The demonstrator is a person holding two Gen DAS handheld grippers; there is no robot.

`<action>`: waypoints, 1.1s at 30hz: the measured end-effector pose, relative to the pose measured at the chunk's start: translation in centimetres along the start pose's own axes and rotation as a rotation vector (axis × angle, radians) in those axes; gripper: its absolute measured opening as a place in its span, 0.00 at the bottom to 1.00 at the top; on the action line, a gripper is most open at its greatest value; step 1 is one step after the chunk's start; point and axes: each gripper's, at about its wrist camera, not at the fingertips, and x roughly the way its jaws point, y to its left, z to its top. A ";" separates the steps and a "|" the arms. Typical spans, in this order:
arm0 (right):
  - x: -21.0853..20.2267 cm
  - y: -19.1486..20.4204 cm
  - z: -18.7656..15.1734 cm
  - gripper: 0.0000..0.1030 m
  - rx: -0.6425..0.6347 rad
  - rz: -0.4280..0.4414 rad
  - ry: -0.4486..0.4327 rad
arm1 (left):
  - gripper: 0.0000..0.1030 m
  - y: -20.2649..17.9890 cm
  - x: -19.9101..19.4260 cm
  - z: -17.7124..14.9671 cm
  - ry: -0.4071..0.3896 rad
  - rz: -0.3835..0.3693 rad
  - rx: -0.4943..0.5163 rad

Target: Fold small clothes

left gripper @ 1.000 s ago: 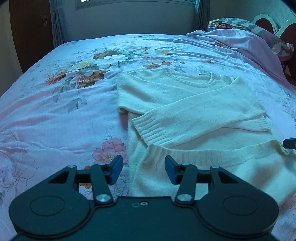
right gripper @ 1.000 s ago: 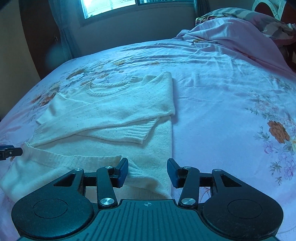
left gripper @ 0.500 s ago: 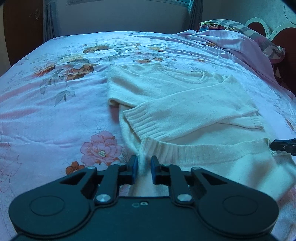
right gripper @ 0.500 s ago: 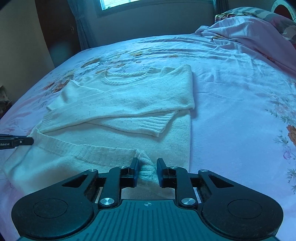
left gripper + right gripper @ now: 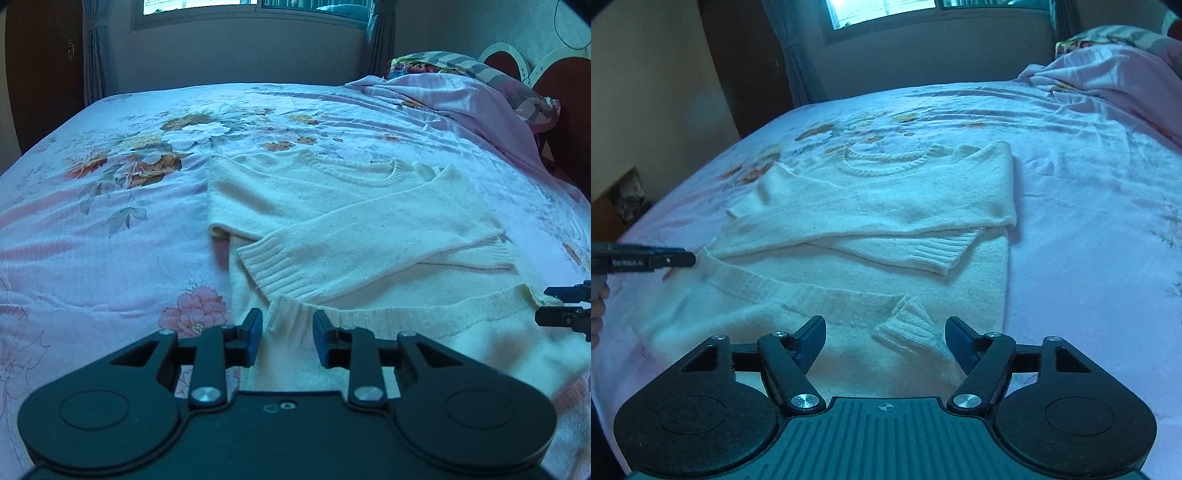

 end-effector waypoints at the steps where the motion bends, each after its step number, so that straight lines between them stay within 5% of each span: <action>1: 0.2 0.2 -0.2 0.68 -0.024 -0.030 0.015 | 0.27 -0.1 0.4 -0.1 0.016 0.008 0.008; 5: 0.7 0.1 -0.8 0.30 -0.053 -0.082 0.028 | 0.26 0.3 1.6 -0.3 0.048 0.018 -0.018; 10: 0.7 -0.3 -0.4 0.09 -0.049 -0.111 0.014 | 0.17 0.2 1.7 -0.3 0.050 0.023 -0.010; 15: 1.0 -2.2 0.2 0.08 0.114 -0.104 -0.002 | 0.20 0.4 1.8 -0.3 0.052 0.027 -0.017; 21: 1.2 -1.8 0.6 0.08 0.099 -0.075 0.013 | 0.28 0.4 2.7 -0.1 0.067 0.029 -0.012; 25: 1.4 -2.1 0.6 0.08 0.125 -0.083 0.009 | 0.11 0.3 2.3 -0.3 0.057 0.002 -0.014; 28: 1.2 -1.9 0.3 0.08 0.113 -0.093 0.006 | 0.08 0.3 1.8 -0.7 0.038 -0.003 -0.009; 31: 0.8 -2.7 0.1 0.08 0.175 -0.094 -0.021 | 0.08 0.7 1.6 -0.8 0.031 -0.011 -0.037; 33: 0.7 -3.1 0.1 0.08 0.204 -0.081 -0.025 | 0.17 0.3 2.1 -0.9 0.047 0.012 -0.009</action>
